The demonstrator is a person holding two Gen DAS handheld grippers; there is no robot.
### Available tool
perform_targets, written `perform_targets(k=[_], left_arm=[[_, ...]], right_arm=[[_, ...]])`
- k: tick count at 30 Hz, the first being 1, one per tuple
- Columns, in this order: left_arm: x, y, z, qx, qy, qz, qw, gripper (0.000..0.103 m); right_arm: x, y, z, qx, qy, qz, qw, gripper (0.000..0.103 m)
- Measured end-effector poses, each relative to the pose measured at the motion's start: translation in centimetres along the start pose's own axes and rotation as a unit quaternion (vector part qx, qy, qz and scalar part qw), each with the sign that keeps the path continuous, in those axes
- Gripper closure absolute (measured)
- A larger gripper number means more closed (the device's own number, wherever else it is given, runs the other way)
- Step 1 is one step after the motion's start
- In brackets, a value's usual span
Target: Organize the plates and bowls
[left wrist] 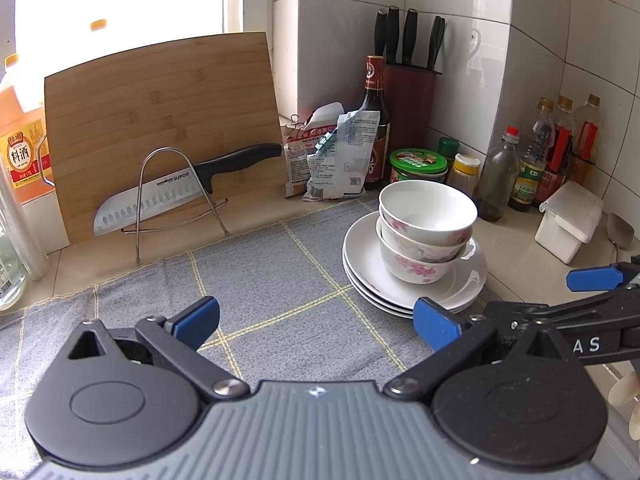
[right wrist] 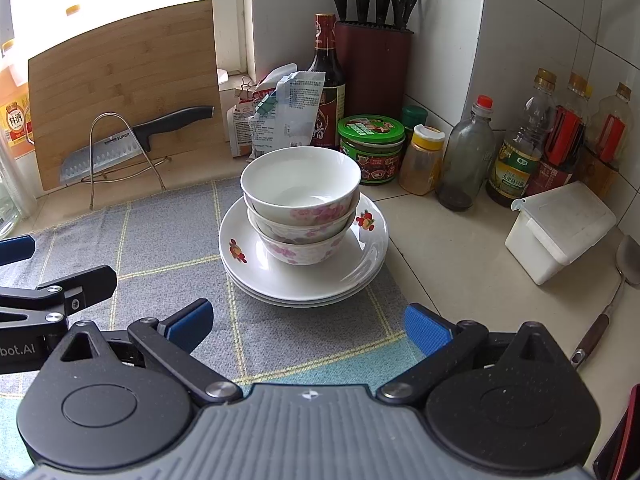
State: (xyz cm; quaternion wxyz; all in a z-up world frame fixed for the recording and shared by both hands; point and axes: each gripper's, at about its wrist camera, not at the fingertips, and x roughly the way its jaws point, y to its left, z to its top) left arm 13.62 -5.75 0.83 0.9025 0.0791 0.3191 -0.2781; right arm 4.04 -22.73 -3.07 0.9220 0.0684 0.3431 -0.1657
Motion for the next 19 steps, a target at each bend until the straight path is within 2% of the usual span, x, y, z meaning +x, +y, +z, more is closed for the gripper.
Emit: perform_targets(k=[19], left_arm=[[0.06, 0.15, 0.07, -0.001, 0.001, -0.002, 1.0, 0.001]], right_arm=[[0.01, -0.12, 0.03, 0.0, 0.001, 0.001, 1.0, 0.0]])
